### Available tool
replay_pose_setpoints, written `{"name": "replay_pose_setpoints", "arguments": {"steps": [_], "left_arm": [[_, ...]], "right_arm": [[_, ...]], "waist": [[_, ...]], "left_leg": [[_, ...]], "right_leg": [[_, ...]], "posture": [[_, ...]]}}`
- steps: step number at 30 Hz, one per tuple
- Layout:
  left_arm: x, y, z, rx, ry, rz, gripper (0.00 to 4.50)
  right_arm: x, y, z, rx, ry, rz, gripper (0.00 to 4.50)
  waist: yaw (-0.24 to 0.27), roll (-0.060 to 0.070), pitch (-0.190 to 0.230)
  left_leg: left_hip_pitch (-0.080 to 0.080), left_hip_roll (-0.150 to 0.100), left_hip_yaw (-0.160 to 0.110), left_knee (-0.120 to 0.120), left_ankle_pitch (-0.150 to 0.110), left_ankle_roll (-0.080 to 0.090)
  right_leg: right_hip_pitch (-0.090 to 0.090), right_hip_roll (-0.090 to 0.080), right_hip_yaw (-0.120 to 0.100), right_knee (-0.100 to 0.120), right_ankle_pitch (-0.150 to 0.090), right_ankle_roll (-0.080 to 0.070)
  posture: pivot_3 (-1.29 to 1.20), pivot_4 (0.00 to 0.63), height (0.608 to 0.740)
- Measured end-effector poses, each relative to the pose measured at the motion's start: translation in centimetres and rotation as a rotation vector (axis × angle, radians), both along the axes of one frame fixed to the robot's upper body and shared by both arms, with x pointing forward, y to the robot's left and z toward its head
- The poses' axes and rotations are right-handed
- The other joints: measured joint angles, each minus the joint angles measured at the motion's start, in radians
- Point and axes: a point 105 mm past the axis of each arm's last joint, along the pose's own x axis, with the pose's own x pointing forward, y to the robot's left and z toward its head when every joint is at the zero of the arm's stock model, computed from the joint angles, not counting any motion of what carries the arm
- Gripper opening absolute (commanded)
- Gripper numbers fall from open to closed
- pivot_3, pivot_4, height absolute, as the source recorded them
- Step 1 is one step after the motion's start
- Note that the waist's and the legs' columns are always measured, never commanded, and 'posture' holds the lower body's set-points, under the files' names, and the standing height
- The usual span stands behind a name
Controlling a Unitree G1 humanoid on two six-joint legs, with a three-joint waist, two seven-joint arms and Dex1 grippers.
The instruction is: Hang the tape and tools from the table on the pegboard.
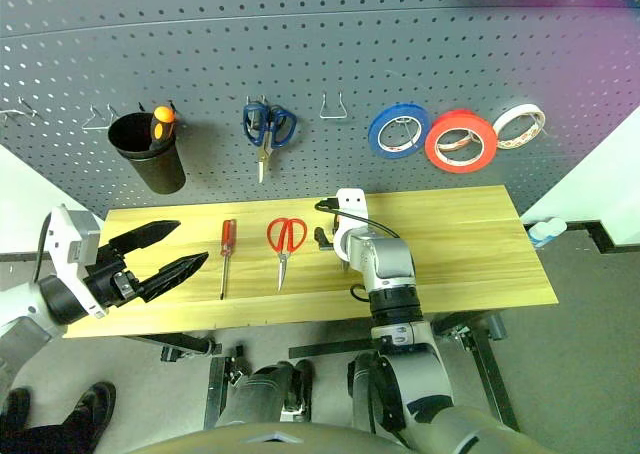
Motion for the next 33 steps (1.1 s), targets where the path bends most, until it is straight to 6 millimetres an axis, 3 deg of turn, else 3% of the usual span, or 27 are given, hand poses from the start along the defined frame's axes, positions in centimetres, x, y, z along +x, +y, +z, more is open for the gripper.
{"name": "replay_pose_setpoints", "arguments": {"steps": [8,20,33], "left_arm": [[-0.5,-0.3,0.9,0.017,-0.015,-0.017,4.50],[-1.7,1.0,1.4,0.038,-0.009,0.054,4.50],[-2.0,0.7,1.4,0.038,-0.004,0.054,4.50]], "right_arm": [[1.1,-1.8,-0.8,-0.098,-0.002,-0.087,4.47],[2.0,-0.8,-1.5,-0.091,0.001,-0.081,4.47],[3.0,-2.7,-2.7,-0.171,-0.019,-0.117,4.47]], "waist": [[-0.002,-0.001,0.006],[0.014,-0.004,0.025],[0.027,-0.006,0.030]], "left_leg": [[0.000,0.000,0.000,-0.002,0.001,-0.001],[-0.001,0.000,0.000,-0.002,0.001,-0.001],[-0.002,0.000,-0.001,-0.005,0.001,-0.001]], "right_leg": [[0.001,0.000,0.000,0.001,0.000,0.000],[0.000,0.000,-0.001,0.000,0.000,0.000],[0.000,0.000,-0.002,-0.003,0.000,0.000]], "posture": [[0.01,0.226,0.740],[0.06,0.236,0.740],[0.06,0.240,0.740]]}}
